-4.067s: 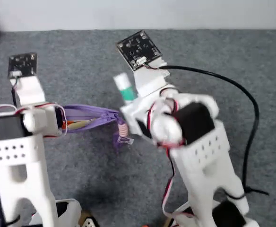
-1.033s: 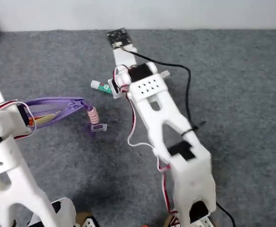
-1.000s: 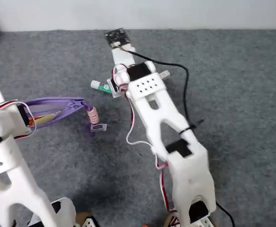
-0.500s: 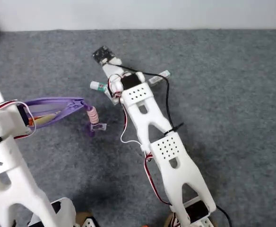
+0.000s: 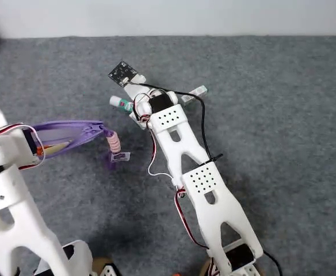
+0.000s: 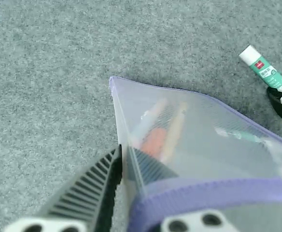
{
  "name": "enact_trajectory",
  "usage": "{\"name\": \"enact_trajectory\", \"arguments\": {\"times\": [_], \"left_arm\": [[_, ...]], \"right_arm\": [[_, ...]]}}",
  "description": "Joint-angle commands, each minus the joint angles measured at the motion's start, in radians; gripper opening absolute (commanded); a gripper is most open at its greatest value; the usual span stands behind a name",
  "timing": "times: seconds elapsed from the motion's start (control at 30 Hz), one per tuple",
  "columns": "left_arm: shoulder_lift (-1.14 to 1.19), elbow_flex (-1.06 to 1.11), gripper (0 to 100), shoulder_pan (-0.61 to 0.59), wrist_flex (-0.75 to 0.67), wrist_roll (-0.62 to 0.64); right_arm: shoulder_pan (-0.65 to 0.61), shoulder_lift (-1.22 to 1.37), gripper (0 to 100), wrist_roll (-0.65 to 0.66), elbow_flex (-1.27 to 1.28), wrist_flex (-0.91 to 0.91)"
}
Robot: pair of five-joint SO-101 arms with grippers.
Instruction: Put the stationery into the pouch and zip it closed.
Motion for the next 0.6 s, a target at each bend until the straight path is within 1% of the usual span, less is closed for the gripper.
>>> {"name": "enact_trajectory", "arguments": {"times": [0.0,0.03,0.1,0.2,0.4,0.57], "left_arm": [[-0.037,-0.015,1,-0.006,0.015,0.0],[-0.037,-0.015,1,-0.006,0.015,0.0],[-0.037,-0.015,1,-0.006,0.015,0.0],[-0.037,-0.015,1,-0.005,0.015,0.0],[-0.037,-0.015,1,-0.003,0.015,0.0],[-0.037,-0.015,1,-0.002,0.015,0.0]], "right_arm": [[0.004,-0.024,2.2,0.012,-0.087,0.096],[0.005,-0.025,0.7,0.011,-0.106,0.134],[0.008,-0.027,1.1,0.011,-0.155,0.222],[0.019,-0.051,0.8,0.009,-0.158,0.329],[0.03,-0.124,0.8,0.008,-0.157,0.478],[0.082,-0.188,0.8,-0.046,-0.15,0.487]]}}
